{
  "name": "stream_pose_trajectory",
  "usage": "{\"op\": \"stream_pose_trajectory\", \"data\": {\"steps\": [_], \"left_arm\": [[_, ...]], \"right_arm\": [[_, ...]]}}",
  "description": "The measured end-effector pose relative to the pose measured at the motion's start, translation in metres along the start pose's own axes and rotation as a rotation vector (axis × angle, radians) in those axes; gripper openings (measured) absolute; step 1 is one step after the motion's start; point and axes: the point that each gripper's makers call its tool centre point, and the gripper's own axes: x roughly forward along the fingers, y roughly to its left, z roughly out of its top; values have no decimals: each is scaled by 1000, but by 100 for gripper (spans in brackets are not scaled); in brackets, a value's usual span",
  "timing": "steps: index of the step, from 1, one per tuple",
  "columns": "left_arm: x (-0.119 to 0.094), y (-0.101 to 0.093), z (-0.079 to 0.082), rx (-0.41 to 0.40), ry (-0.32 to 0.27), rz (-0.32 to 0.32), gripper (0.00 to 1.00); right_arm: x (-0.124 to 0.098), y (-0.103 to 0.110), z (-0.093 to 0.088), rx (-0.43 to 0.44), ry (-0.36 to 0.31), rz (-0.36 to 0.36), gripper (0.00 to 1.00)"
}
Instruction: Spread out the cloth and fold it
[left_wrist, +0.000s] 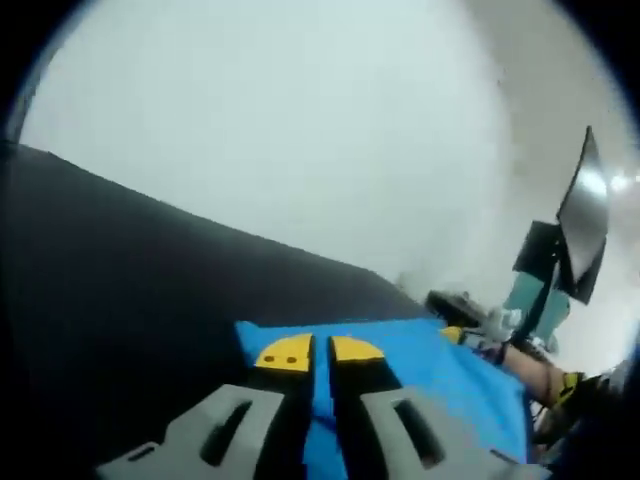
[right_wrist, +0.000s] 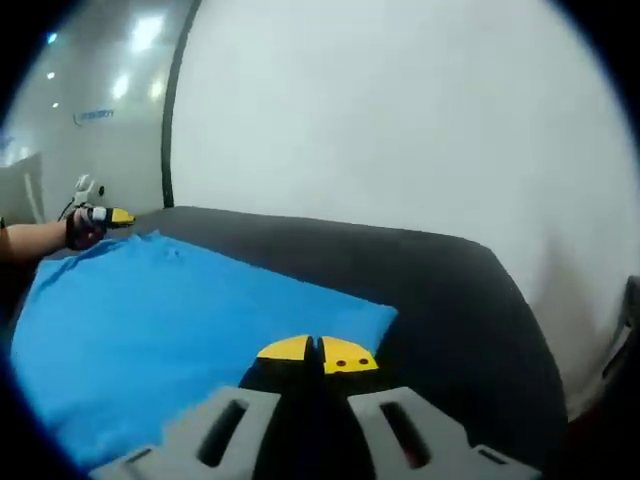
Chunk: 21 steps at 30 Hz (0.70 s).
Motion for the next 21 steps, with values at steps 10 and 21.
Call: {"op": "stream_pose_trajectory", "data": {"steps": [10, 21], "left_arm": [[9, -48, -29, 146, 81, -84, 30], [1, -24, -23, 126, 54, -27, 29]], "right_arm": [[5, -11, 1, -3, -13, -27, 0], [-13, -33, 33, 328, -250, -46, 10]]}}
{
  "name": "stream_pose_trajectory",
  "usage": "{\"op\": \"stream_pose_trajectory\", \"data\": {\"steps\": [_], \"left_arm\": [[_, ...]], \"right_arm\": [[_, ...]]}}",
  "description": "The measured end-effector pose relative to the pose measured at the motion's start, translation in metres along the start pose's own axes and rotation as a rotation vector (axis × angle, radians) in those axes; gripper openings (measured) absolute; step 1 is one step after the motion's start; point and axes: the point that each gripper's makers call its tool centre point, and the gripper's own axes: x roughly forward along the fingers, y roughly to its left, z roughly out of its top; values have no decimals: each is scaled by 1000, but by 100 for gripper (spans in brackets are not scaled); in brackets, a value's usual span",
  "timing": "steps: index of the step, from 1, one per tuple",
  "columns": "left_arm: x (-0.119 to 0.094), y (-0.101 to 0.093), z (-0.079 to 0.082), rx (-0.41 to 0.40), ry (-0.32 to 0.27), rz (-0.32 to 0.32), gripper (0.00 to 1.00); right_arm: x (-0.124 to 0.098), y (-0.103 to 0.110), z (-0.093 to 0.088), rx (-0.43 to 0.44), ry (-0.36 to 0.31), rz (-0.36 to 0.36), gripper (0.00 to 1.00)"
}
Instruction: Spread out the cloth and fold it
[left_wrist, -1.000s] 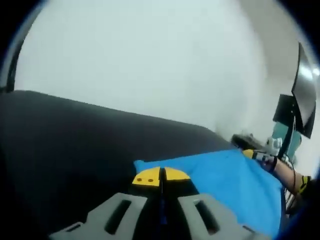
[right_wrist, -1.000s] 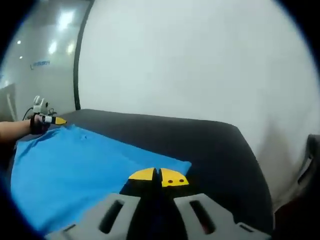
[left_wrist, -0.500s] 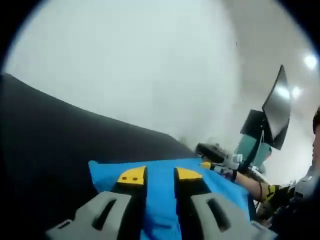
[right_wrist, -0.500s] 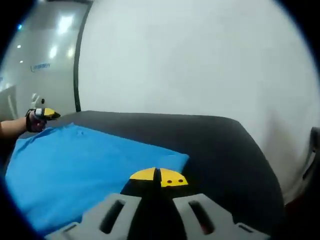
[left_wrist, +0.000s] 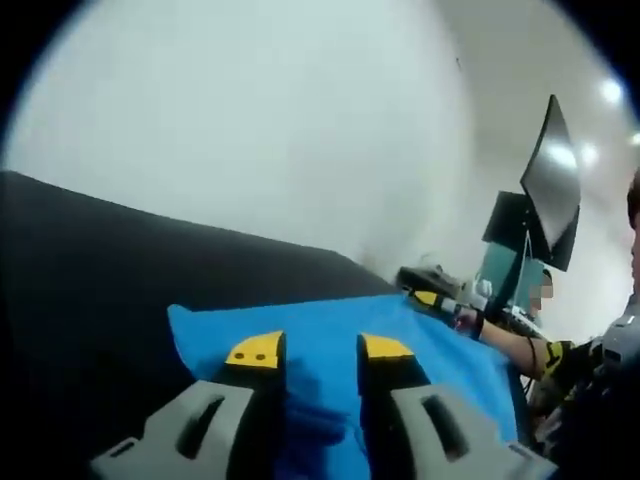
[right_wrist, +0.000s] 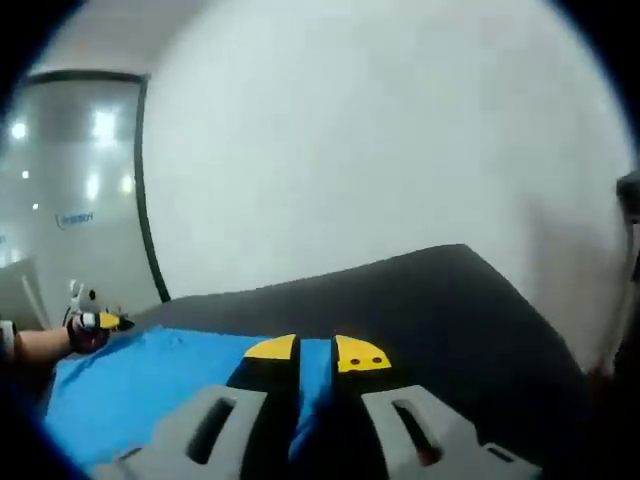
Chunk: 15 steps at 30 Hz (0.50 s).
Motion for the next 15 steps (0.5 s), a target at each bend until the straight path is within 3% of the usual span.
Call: {"op": "stream_pose_trajectory", "data": {"steps": [3, 6, 7, 9, 11, 12, 15], "left_arm": [[-2, 3, -3, 10, 25, 18, 27], [-7, 7, -2, -5, 36, 45, 26], [-8, 3, 4, -63, 9, 25, 27], [-14, -5, 22, -159, -49, -6, 28], [-18, -6, 37, -148, -107, 5, 28], [-17, -5, 37, -132, -96, 22, 28], [-11, 3, 26, -83, -7, 87, 27]], "right_arm": [[-2, 9, 0, 16, -3, 22, 9], [-2, 14, -5, -29, 21, 32, 10], [-1, 14, -4, -28, 24, 27, 13], [2, 9, 0, 59, 21, -7, 18], [4, 11, 8, 74, 11, -6, 15], [6, 15, 11, 47, 9, -4, 14], [7, 21, 7, -148, 129, -15, 14]]}}
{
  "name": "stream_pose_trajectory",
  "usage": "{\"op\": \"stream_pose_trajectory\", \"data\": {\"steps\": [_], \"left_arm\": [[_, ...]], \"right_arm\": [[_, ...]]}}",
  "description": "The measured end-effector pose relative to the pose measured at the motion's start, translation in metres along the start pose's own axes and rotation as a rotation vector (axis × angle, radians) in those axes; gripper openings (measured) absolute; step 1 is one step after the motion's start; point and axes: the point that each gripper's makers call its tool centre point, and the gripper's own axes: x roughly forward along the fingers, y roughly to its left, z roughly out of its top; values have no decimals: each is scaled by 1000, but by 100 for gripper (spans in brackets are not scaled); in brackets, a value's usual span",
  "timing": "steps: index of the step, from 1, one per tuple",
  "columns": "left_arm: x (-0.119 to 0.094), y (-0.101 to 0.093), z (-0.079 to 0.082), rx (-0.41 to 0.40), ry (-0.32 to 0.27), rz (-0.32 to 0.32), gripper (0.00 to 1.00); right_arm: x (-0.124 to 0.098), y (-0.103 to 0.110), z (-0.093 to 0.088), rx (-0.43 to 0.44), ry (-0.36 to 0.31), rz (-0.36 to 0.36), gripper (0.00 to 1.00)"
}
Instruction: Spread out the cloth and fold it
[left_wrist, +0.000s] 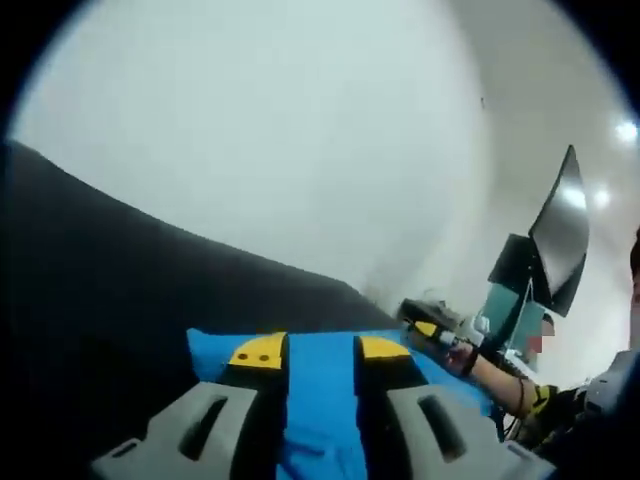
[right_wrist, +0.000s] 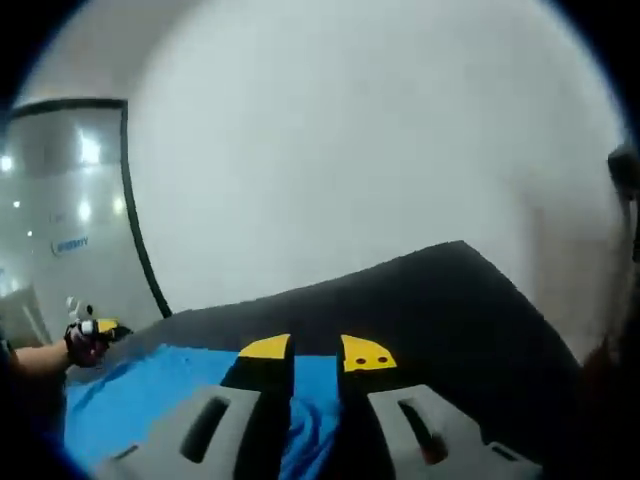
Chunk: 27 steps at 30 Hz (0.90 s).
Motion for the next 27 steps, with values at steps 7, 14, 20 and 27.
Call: {"op": "stream_pose_trajectory", "data": {"steps": [7, 14, 20, 27], "left_arm": [[20, 12, -39, -165, 94, 5, 28], [39, 18, -55, 228, 212, 82, 27], [55, 31, -63, 331, 215, 86, 21], [47, 27, -42, 341, 190, 26, 1]], "right_arm": [[-17, 17, -19, -157, 198, 93, 16], [-9, 29, -56, -221, 286, 158, 16], [3, 25, -62, -245, 256, 147, 10], [0, 29, -35, -312, 154, 206, 0]]}}
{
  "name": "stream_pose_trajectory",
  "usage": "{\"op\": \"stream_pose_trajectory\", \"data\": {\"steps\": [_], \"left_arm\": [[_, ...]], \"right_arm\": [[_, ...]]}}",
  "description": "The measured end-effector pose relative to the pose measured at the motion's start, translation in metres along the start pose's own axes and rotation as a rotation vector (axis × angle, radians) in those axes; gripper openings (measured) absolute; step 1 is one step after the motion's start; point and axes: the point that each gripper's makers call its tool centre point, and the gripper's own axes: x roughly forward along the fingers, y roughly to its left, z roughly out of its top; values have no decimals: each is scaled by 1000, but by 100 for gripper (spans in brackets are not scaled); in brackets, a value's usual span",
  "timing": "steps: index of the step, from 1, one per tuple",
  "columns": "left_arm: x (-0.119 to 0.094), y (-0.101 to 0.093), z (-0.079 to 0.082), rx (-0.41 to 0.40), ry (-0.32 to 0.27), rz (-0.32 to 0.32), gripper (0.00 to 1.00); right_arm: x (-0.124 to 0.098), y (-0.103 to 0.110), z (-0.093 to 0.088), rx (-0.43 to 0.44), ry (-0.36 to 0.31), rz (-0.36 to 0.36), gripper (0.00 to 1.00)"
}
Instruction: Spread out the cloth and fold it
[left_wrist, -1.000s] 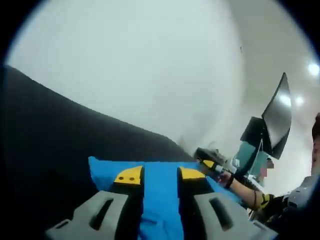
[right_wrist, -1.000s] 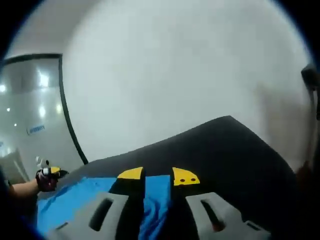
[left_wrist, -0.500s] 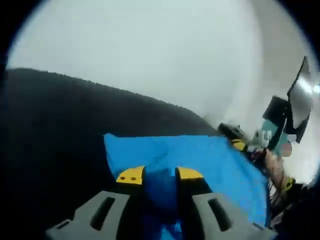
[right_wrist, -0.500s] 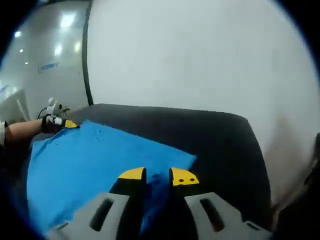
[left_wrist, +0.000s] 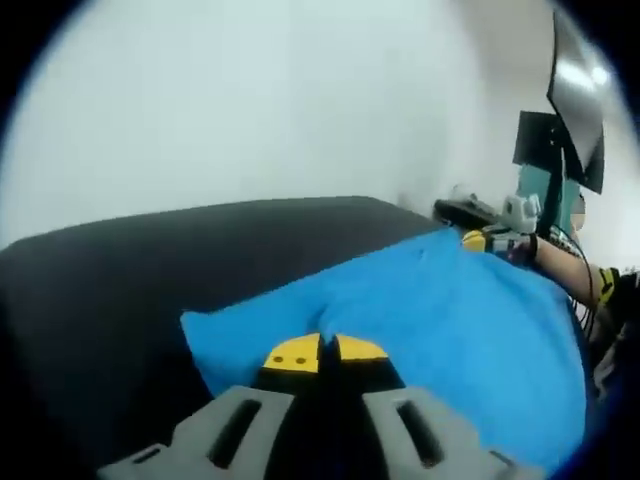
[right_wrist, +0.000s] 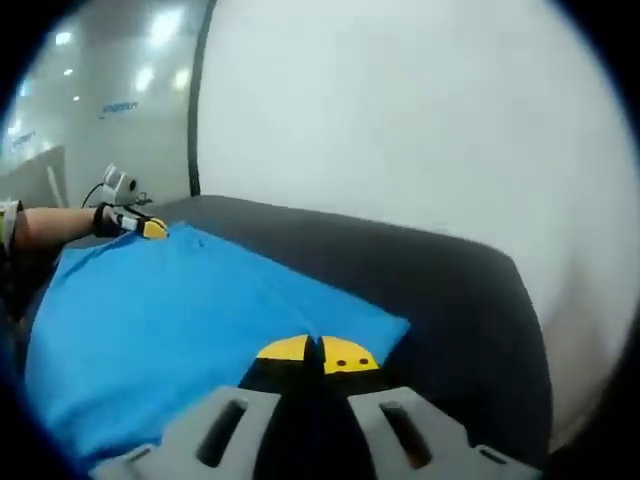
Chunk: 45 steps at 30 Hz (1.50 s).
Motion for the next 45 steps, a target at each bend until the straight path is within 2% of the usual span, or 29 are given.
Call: {"op": "stream_pose_trajectory", "data": {"steps": [2, 4, 6, 8, 12, 13, 14, 15, 16, 17, 18, 19, 20, 21, 22, 23, 24, 25, 26, 27, 29, 31, 33, 35, 37, 39, 40, 43, 45], "left_arm": [[-4, 2, 15, -48, -62, -11, 1], [-6, 8, 26, -58, -104, -6, 2], [-3, 11, 27, -60, -101, -2, 2], [4, 18, 22, -30, -80, 18, 2], [20, 32, -3, -59, -11, 63, 2], [24, 35, -12, -55, 18, 80, 3], [28, 37, -21, -40, 36, 95, 3], [28, 34, -4, 14, -68, 81, 5], [27, 34, -13, 4, -15, 88, 6], [23, 33, -10, -26, -21, 81, 9], [20, 29, -7, -94, -25, 52, 14], [13, 24, 1, -152, -70, -1, 16], [2, 21, 18, -246, -162, -55, 16], [-12, 21, 33, -346, -244, -96, 16], [-23, 24, 42, -402, -289, -117, 16], [-43, 27, 55, -502, -364, -144, 16], [-57, 26, 59, -532, -386, -142, 16], [-70, 23, 60, -510, -392, -135, 16], [-80, 8, 57, -470, -374, -123, 16], [-89, 3, 50, -419, -335, -90, 15], [-104, -16, 35, -312, -253, -76, 16], [-119, -39, 20, -242, -197, -94, 16], [-136, -63, 5, -173, -178, -121, 20], [-154, -83, -11, -188, -150, -185, 24], [-170, -93, -27, -201, -122, -216, 26], [-181, -92, -46, -166, -99, -197, 28], [-184, -91, -56, -148, -82, -171, 29], [-191, -92, -81, -166, -41, -162, 30], [-195, -93, -89, -178, -35, -162, 30]], "right_arm": [[0, -4, 6, 4, -18, -5, 0], [1, -10, 16, -11, -54, -23, 0], [4, -15, 18, -23, -64, -36, 0], [11, -18, 9, -61, -21, -47, 0], [24, -17, -22, -115, 66, -52, 0], [26, -16, -27, -108, 59, -55, 0], [25, -19, -15, -66, -43, -69, 0], [23, -21, -22, -42, 4, -75, 1], [23, -22, -20, -45, 5, -75, 2], [22, -22, -19, -42, 2, -77, 4], [20, -24, -17, 7, -16, -80, 8], [18, -25, -14, 89, -32, -84, 12], [13, -28, -7, 170, -64, -74, 15], [6, -32, 9, 267, -159, -79, 14], [-5, -43, 27, 371, -282, -102, 13], [-18, -55, 43, 474, -385, -132, 12], [-30, -64, 53, 542, -451, -166, 11], [-42, -69, 63, 563, -499, -194, 9], [-51, -69, 72, 555, -518, -213, 8], [-59, -64, 84, 548, -539, -213, 8], [-73, -45, 111, 522, -599, -181, 8], [-85, -18, 127, 435, -592, -161, 9], [-95, 9, 130, 346, -545, -156, 9], [-104, 38, 129, 218, -523, -158, 9], [-107, 63, 112, 143, -433, -158, 9], [-106, 91, 98, 46, -375, -117, 9], [-103, 107, 87, 37, -327, -87, 10], [-96, 152, 58, -34, -234, 19, 14], [-93, 179, 27, -111, -131, 78, 15]]}}
